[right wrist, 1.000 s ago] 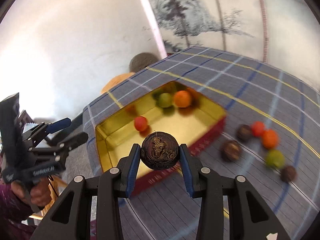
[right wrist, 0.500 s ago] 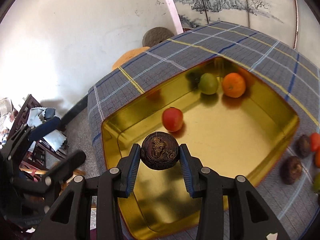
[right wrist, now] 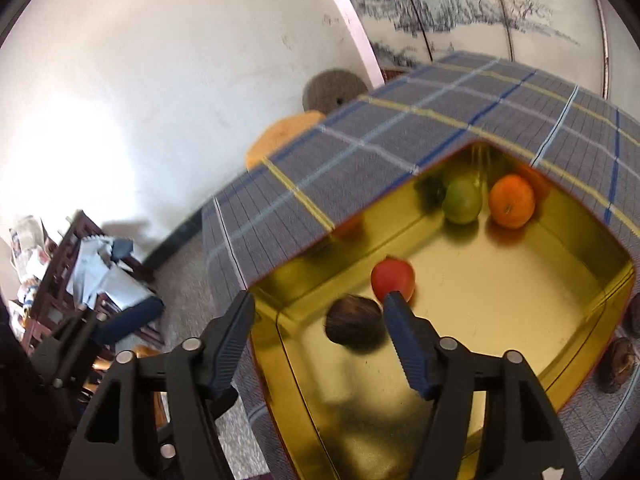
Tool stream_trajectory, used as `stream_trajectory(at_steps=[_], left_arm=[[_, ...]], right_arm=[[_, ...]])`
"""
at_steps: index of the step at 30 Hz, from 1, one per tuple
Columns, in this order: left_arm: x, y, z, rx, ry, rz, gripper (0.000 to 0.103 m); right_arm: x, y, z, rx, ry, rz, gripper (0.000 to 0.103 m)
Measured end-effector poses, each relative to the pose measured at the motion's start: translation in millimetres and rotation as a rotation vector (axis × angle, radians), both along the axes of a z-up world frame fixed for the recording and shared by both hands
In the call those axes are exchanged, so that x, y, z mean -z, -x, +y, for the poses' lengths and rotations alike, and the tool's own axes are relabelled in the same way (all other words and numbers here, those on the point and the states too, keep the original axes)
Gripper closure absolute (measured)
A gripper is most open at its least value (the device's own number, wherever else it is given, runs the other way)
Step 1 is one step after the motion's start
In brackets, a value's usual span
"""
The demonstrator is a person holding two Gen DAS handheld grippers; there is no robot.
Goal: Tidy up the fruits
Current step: 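Carry the brown fruit over the tin and release it with the right gripper, then grasp another brown fruit with the left gripper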
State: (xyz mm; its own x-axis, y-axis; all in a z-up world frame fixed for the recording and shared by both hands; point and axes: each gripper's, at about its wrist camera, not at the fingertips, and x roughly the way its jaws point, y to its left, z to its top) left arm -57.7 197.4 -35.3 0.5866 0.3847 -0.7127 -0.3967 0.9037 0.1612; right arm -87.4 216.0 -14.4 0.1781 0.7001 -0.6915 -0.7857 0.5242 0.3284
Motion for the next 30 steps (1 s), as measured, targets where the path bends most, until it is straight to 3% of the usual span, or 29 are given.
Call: stream_trajectory(at_steps=[7,10,14,18,22,25,30], left_arm=[[1.1,-1.0,-6.6,0.023,-0.012,0.012,0.023],[1.6,-1.4,-12.5,0.039,-0.018,0.019,0.023],[-2.9,-3.7,-25.4,0.093,-0.039,0.019,0.023],[-13.3,-9.1,-52.9,0.24,-0.032,0.01,0.023],[-30.4,-22.2,-91.6,0.471,0.039,0.004,0.023],[-40.2,-42.7,-123.0,0.602,0.041,0.017,0.023],[-37.5,-100.8,-172.0,0.827,0.114,0.132,0.023]], right_arm=[[-14.5,-0.6,-78.2,0.142,-0.096,-0.042,0.033],[-10.6,-2.9,-120.0,0.228,-0.069,-0.081,0.033],[-1.5,-2.1,-189.8,0.383,0.053,-0.177,0.032],[13.0,3.1,-265.1,0.552,0.25,-0.274,0.032],[21.8,5.7,-328.7,0.676,0.322,-0.29,0.032],[26.7,5.8,-368.9,0.741,0.295,-0.26,0.032],[26.7,0.4,-401.2,0.777,0.167,-0.187,0.029]])
